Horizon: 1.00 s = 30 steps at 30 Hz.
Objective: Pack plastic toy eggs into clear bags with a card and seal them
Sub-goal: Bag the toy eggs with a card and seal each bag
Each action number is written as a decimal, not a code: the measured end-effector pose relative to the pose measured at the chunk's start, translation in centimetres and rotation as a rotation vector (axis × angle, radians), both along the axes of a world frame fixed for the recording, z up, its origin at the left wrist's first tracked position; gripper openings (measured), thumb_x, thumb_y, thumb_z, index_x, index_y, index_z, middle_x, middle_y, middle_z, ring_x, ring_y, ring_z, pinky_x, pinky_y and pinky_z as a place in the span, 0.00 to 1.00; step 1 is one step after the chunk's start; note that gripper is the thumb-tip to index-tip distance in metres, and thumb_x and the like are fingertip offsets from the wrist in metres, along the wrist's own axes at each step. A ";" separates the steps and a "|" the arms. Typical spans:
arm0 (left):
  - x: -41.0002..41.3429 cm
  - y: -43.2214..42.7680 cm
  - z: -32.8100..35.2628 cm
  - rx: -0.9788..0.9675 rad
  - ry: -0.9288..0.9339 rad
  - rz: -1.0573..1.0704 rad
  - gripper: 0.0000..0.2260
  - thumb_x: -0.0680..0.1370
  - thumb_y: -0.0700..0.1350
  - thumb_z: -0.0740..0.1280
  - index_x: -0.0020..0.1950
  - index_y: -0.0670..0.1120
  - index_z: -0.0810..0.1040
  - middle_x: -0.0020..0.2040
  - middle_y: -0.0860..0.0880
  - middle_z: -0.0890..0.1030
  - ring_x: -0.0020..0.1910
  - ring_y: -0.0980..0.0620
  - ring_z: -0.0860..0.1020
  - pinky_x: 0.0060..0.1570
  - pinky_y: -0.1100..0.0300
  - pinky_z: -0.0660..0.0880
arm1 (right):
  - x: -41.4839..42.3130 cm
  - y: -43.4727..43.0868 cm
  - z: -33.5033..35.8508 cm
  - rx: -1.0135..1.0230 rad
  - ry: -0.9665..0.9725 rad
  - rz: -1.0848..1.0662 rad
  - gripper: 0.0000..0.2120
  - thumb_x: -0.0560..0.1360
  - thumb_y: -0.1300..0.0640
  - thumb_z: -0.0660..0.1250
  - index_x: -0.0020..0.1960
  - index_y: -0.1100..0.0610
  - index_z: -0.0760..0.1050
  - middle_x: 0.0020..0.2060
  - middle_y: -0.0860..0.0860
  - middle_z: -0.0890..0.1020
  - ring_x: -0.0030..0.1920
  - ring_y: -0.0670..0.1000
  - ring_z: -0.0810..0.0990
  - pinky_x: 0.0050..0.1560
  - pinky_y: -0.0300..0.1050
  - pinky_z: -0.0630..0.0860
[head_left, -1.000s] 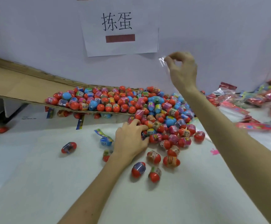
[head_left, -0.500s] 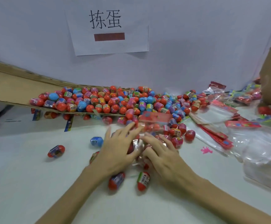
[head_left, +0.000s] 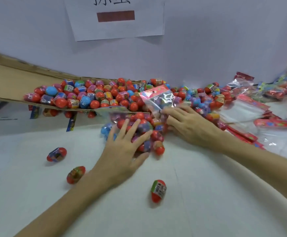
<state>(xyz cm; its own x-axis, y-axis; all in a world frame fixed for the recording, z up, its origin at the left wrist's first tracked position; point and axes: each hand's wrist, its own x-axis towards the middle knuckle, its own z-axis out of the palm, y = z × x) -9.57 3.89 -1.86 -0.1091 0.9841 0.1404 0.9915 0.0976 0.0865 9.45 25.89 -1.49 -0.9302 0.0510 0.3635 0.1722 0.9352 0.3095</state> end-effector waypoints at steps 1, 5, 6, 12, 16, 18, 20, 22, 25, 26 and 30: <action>0.0 2.1 0.1 0.007 0.021 0.000 0.28 0.82 0.68 0.47 0.82 0.68 0.46 0.85 0.54 0.38 0.83 0.47 0.37 0.80 0.38 0.41 | -0.5 1.6 0.3 0.036 0.037 -0.041 0.08 0.86 0.55 0.58 0.60 0.58 0.72 0.71 0.58 0.73 0.70 0.58 0.74 0.71 0.56 0.67; -0.1 6.5 -0.5 0.081 0.020 -0.046 0.28 0.82 0.65 0.55 0.82 0.63 0.58 0.86 0.50 0.45 0.84 0.41 0.44 0.79 0.36 0.48 | -1.9 5.0 1.4 0.019 0.164 -0.165 0.11 0.86 0.56 0.56 0.60 0.62 0.73 0.67 0.61 0.75 0.64 0.63 0.77 0.67 0.56 0.69; -0.3 6.7 -0.7 0.103 0.000 -0.060 0.28 0.81 0.65 0.56 0.82 0.62 0.60 0.86 0.50 0.46 0.84 0.41 0.45 0.79 0.36 0.49 | -2.2 5.1 1.5 0.009 0.183 -0.175 0.12 0.86 0.56 0.55 0.61 0.62 0.72 0.67 0.61 0.75 0.63 0.62 0.77 0.66 0.55 0.68; -1.0 7.1 -0.9 0.139 -0.058 -0.046 0.30 0.80 0.67 0.53 0.82 0.62 0.61 0.86 0.49 0.45 0.84 0.41 0.43 0.80 0.36 0.48 | -2.2 5.8 2.9 -0.129 0.349 -0.276 0.10 0.86 0.56 0.54 0.56 0.63 0.69 0.65 0.60 0.74 0.51 0.60 0.77 0.59 0.50 0.69; -0.5 6.7 0.4 0.094 -0.073 -0.092 0.30 0.83 0.63 0.59 0.83 0.63 0.54 0.85 0.51 0.37 0.83 0.43 0.37 0.79 0.34 0.46 | -2.6 4.5 6.8 -0.266 0.506 -0.351 0.09 0.84 0.58 0.58 0.53 0.64 0.72 0.65 0.61 0.74 0.54 0.60 0.77 0.56 0.44 0.63; -0.3 5.1 1.2 0.082 -0.101 -0.125 0.30 0.82 0.64 0.57 0.83 0.64 0.50 0.84 0.53 0.34 0.83 0.45 0.35 0.80 0.35 0.43 | -2.2 0.9 7.9 -0.312 0.550 -0.274 0.08 0.83 0.59 0.60 0.52 0.64 0.73 0.67 0.61 0.74 0.58 0.58 0.77 0.59 0.46 0.66; -0.7 1.9 1.8 0.124 -0.089 -0.145 0.30 0.81 0.69 0.52 0.82 0.66 0.48 0.84 0.54 0.35 0.83 0.48 0.37 0.80 0.36 0.42 | -1.1 -4.9 7.8 -0.325 0.532 -0.140 0.05 0.82 0.60 0.63 0.50 0.62 0.75 0.69 0.60 0.74 0.65 0.57 0.76 0.66 0.52 0.67; -1.9 -2.6 2.1 0.173 -0.047 -0.156 0.33 0.79 0.73 0.53 0.83 0.65 0.51 0.85 0.54 0.40 0.84 0.49 0.41 0.79 0.36 0.44 | 0.4 -12.0 5.9 -0.276 0.454 0.075 0.03 0.82 0.61 0.65 0.50 0.57 0.75 0.70 0.60 0.75 0.74 0.58 0.70 0.72 0.59 0.66; -5.1 -9.5 1.4 0.107 0.007 -0.063 0.41 0.73 0.79 0.56 0.82 0.66 0.54 0.86 0.52 0.46 0.84 0.46 0.47 0.78 0.32 0.51 | 2.3 -21.0 1.5 -0.157 0.206 0.344 0.07 0.85 0.56 0.59 0.58 0.49 0.75 0.73 0.51 0.74 0.79 0.51 0.63 0.78 0.55 0.61; -6.0 -11.1 1.2 0.049 -0.015 0.019 0.43 0.69 0.81 0.56 0.82 0.69 0.51 0.85 0.54 0.43 0.84 0.47 0.45 0.78 0.32 0.51 | 2.4 -22.2 0.4 -0.115 0.106 0.370 0.11 0.86 0.53 0.57 0.64 0.48 0.75 0.75 0.48 0.73 0.80 0.49 0.61 0.79 0.52 0.59; -7.4 -11.2 0.1 -0.044 -0.103 0.119 0.48 0.63 0.85 0.55 0.78 0.75 0.40 0.82 0.60 0.32 0.82 0.54 0.34 0.79 0.39 0.40 | 0.5 -18.0 0.2 -0.095 -0.064 0.335 0.05 0.82 0.54 0.65 0.53 0.46 0.79 0.74 0.53 0.74 0.78 0.54 0.65 0.76 0.58 0.64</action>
<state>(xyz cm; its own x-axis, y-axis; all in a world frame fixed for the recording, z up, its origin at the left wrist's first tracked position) -16.97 -7.32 -1.73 -0.2369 0.9683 0.0793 0.9587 0.2198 0.1804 9.99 7.89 -1.26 -0.9218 -0.2304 0.3118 -0.1662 0.9615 0.2190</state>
